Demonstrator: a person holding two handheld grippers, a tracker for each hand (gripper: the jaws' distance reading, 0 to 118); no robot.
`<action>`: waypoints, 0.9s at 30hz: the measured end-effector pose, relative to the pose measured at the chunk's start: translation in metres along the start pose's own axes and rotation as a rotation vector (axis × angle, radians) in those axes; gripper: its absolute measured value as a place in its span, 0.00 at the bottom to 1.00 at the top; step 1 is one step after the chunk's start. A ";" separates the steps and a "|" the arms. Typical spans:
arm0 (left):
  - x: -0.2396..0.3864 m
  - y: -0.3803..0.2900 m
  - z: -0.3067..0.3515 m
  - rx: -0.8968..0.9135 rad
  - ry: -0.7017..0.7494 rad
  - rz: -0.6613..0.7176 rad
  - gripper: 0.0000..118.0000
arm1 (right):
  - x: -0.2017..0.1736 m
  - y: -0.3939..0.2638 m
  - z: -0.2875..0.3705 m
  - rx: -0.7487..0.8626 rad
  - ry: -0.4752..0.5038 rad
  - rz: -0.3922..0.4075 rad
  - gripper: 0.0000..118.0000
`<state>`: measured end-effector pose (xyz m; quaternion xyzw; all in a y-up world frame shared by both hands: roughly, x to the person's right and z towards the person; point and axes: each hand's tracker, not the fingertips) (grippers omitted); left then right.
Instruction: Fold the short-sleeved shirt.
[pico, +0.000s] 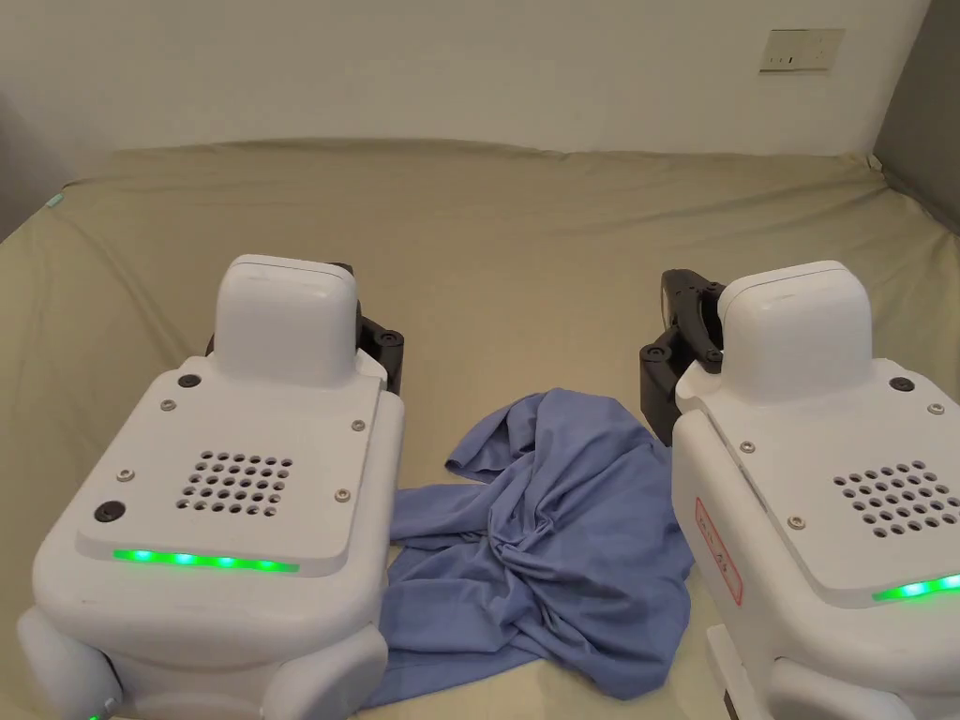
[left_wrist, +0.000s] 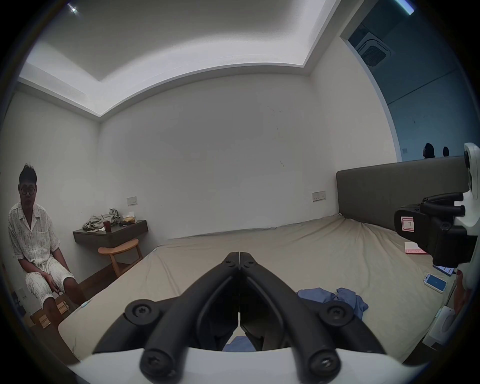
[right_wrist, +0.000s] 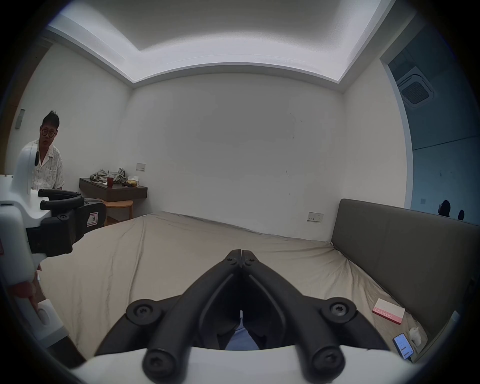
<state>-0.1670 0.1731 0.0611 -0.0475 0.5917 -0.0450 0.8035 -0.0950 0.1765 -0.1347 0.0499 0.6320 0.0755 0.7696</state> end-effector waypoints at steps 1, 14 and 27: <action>0.001 -0.002 -0.002 -0.010 -0.005 -0.001 0.00 | 0.001 -0.001 -0.001 -0.004 0.000 0.000 0.00; -0.016 -0.217 -0.055 -0.743 -0.134 -0.064 0.07 | 0.021 -0.045 -0.011 -0.129 0.003 -0.007 0.00; -0.012 -0.289 -0.101 -0.880 -0.105 -0.008 0.93 | 0.042 -0.084 -0.015 -0.271 -0.033 -0.025 0.00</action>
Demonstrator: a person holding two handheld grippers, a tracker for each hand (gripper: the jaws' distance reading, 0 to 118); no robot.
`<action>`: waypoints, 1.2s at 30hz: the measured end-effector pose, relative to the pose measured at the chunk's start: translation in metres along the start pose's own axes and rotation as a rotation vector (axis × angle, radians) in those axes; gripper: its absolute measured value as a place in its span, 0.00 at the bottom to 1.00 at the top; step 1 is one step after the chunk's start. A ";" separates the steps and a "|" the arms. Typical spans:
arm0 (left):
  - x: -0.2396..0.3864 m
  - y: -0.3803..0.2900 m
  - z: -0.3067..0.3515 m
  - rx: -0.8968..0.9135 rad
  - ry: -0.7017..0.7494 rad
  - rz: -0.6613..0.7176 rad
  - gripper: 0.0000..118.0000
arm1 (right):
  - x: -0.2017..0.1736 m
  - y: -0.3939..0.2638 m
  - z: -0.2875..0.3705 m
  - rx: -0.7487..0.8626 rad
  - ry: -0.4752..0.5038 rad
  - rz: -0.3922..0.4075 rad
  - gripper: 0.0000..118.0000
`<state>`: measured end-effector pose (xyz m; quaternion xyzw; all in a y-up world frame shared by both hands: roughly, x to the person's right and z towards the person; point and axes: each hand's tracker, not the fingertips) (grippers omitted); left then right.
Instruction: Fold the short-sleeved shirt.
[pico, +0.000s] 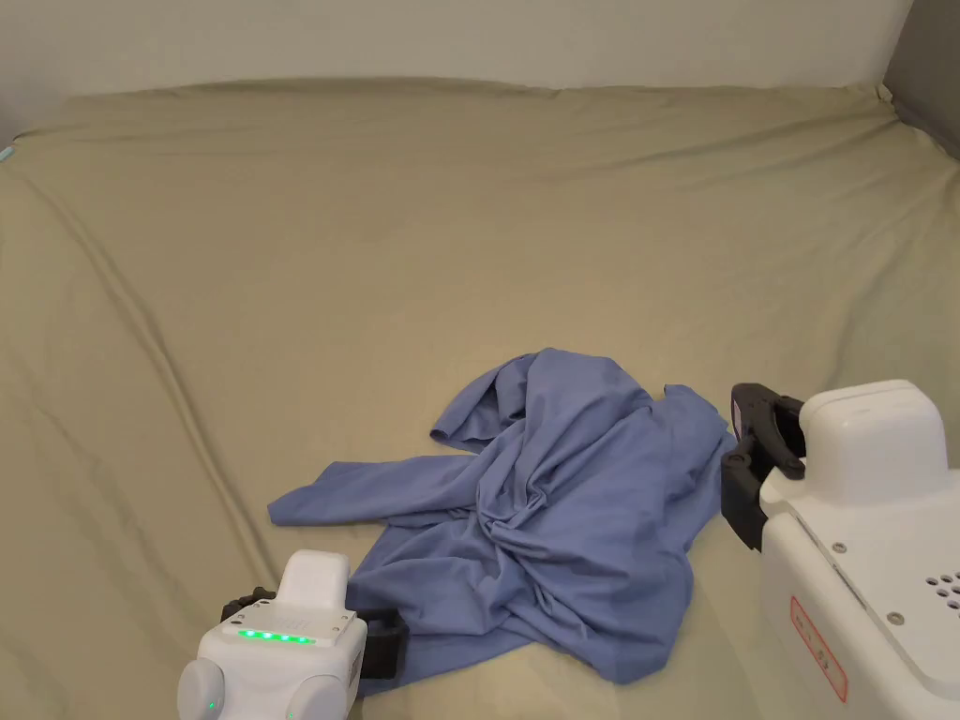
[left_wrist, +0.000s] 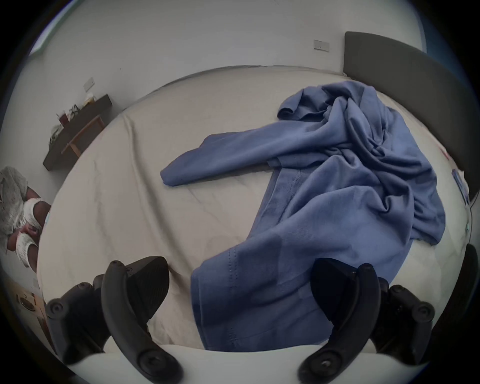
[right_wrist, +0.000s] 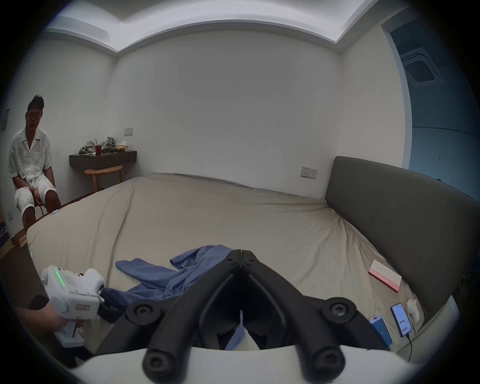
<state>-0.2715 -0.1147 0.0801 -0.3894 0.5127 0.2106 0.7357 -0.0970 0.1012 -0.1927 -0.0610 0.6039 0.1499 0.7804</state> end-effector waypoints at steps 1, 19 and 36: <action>0.001 -0.001 0.002 0.009 -0.026 -0.011 0.84 | 0.003 -0.002 -0.002 -0.012 -0.002 -0.009 0.00; -0.018 0.021 0.114 0.267 -0.087 0.124 0.03 | 0.082 -0.084 -0.208 -0.539 0.010 0.004 0.95; -0.018 0.008 0.104 0.223 -0.061 0.104 0.03 | 0.048 -0.129 -0.296 -0.652 0.153 0.167 0.04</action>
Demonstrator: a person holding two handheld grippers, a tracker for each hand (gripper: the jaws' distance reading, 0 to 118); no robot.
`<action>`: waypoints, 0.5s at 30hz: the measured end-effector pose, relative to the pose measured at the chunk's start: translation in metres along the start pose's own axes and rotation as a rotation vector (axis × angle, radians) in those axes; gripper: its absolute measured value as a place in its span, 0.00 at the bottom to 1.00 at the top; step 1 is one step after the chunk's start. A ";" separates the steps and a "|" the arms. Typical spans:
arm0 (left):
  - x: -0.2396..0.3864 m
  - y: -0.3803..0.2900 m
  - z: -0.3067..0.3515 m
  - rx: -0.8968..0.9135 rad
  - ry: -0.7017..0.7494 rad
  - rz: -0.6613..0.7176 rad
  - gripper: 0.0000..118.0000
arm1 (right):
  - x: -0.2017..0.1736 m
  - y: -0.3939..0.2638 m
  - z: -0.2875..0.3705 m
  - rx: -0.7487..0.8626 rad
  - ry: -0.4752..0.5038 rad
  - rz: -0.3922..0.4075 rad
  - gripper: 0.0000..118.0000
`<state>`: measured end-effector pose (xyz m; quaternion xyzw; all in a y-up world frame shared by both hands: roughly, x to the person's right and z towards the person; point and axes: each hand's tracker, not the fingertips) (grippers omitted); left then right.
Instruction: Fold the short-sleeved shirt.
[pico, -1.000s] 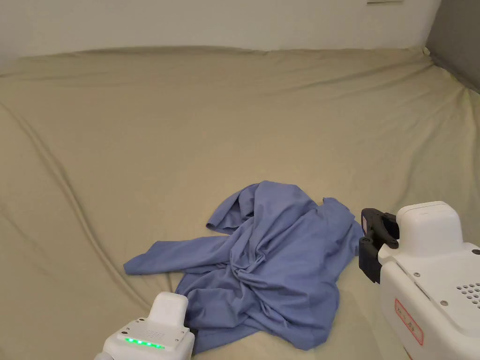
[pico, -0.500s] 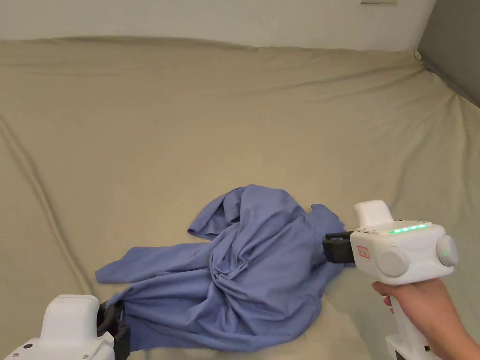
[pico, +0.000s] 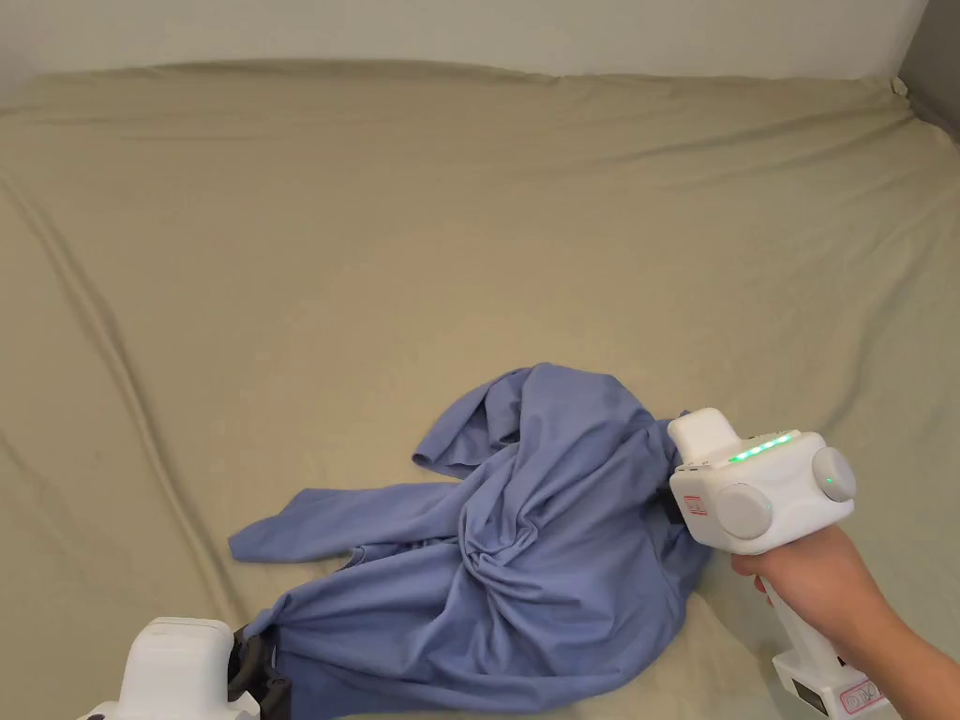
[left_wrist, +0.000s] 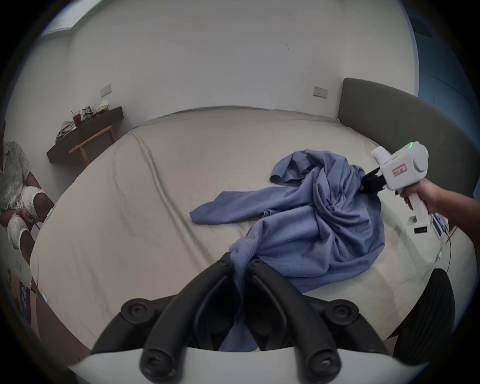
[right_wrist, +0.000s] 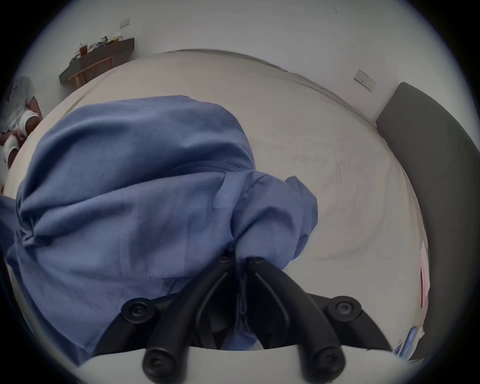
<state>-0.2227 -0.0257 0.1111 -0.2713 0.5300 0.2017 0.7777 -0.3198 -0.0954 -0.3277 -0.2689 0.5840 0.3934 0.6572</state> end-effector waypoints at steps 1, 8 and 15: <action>-0.003 0.005 0.003 0.012 0.000 0.012 0.03 | 0.010 0.002 0.008 0.010 0.018 -0.085 0.04; -0.042 0.063 0.044 0.226 0.048 0.122 0.03 | 0.038 -0.005 0.155 0.377 0.004 -0.310 0.04; -0.075 0.147 0.099 0.480 0.078 0.202 0.03 | 0.059 0.001 0.308 0.760 -0.038 -0.492 0.04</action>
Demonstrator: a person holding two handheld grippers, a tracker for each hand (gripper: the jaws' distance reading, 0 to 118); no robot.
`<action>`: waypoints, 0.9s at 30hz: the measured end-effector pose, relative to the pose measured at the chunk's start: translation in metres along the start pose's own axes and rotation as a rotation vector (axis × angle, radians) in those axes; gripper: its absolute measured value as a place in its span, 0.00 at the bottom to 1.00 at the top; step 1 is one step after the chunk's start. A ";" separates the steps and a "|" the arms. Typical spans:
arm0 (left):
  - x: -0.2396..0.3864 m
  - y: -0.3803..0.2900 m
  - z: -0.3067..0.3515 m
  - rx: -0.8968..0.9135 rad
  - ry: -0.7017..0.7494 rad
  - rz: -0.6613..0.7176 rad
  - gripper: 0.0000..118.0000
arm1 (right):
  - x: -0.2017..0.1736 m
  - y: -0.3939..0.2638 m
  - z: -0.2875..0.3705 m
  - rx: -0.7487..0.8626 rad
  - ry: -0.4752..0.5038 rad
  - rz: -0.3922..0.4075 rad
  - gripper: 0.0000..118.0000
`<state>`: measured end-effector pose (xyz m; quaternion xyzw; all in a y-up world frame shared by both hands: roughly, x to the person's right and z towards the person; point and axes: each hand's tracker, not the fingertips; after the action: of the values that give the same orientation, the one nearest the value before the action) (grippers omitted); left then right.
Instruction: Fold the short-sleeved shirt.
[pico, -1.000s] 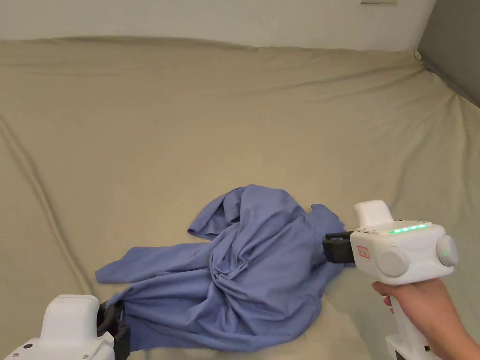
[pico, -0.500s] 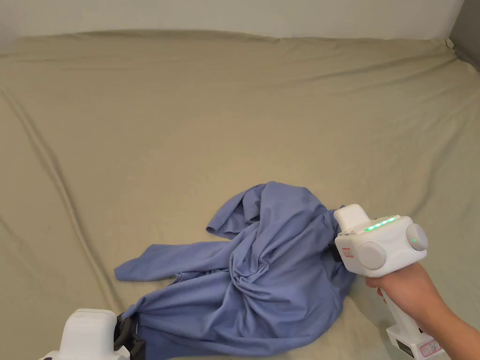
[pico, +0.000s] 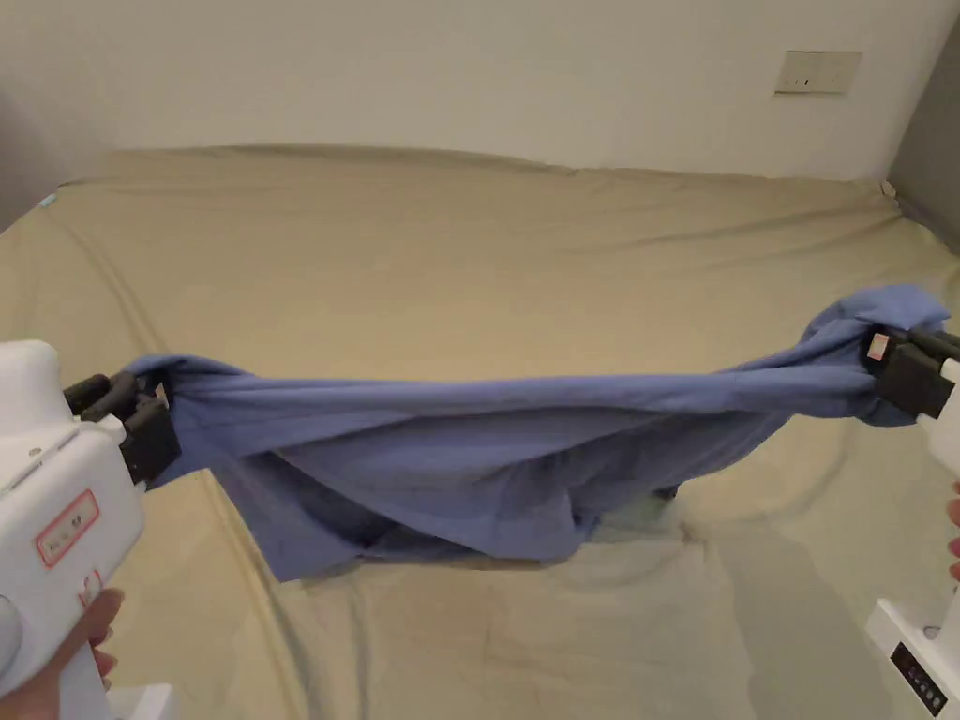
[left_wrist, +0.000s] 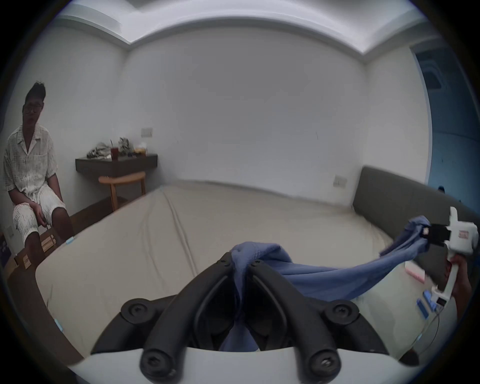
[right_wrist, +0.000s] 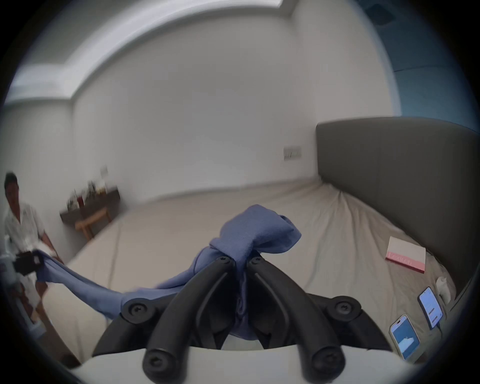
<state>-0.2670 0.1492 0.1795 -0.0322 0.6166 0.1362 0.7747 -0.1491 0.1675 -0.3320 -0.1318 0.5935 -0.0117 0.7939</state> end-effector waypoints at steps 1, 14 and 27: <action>0.000 0.014 0.002 0.030 -0.007 0.014 0.03 | -0.004 0.014 0.011 0.040 0.007 -0.007 0.04; 0.027 0.148 0.024 0.279 -0.019 -0.044 0.03 | -0.046 0.124 0.068 0.330 -0.023 0.095 0.04; 0.039 0.223 -0.003 0.321 -0.057 -0.072 0.03 | -0.059 0.223 0.047 0.468 -0.070 0.206 0.04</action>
<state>-0.3177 0.3699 0.1677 0.0738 0.6066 0.0090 0.7915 -0.1530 0.4026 -0.3141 0.1164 0.5572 -0.0630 0.8198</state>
